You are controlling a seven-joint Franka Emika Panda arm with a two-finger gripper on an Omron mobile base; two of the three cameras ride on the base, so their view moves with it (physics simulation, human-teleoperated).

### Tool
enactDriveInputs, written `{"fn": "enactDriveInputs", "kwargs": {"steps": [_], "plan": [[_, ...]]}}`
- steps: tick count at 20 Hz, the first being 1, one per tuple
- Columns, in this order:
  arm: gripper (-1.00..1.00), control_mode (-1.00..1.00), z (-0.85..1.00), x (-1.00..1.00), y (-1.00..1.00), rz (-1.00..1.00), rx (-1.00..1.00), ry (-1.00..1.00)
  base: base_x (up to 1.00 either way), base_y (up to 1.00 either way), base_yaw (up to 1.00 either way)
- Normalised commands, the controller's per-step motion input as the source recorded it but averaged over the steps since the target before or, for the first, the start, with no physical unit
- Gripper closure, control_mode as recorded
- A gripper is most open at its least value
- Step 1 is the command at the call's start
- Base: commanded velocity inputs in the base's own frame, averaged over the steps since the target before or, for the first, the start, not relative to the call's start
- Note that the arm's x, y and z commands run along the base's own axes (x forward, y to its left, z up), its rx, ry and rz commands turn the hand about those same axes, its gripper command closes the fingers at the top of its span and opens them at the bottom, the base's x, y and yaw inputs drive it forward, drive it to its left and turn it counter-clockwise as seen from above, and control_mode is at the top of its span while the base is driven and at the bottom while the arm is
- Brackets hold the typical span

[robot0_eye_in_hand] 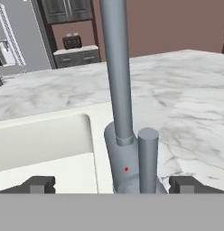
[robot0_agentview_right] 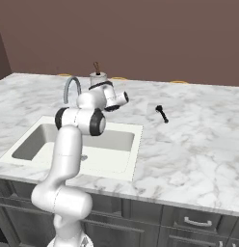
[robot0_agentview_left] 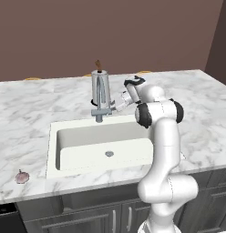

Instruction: Turn on the sink faucet. Then move the garlic from the counter to the sink. Turn off the sink. Move the vegetable from the sink to the pot next to the stove. Finally move the pot to the rear left burner.

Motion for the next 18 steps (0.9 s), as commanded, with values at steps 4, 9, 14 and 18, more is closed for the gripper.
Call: {"fn": "enactDriveInputs", "kwargs": {"steps": [4,9,14,18], "plan": [[-1.0,-1.0,-0.13,0.22,0.01,0.0,0.0,-0.02,0.0,0.0,0.0],[-1.0,-1.0,0.0,0.2,0.1,0.0,0.0,-0.01,0.0,0.0,0.0],[-1.0,-1.0,0.0,0.23,0.15,0.0,0.0,0.0,0.0,0.0,0.0],[-1.0,-1.0,-0.04,0.16,0.26,0.0,0.0,0.0,0.0,0.0,0.0]]}}
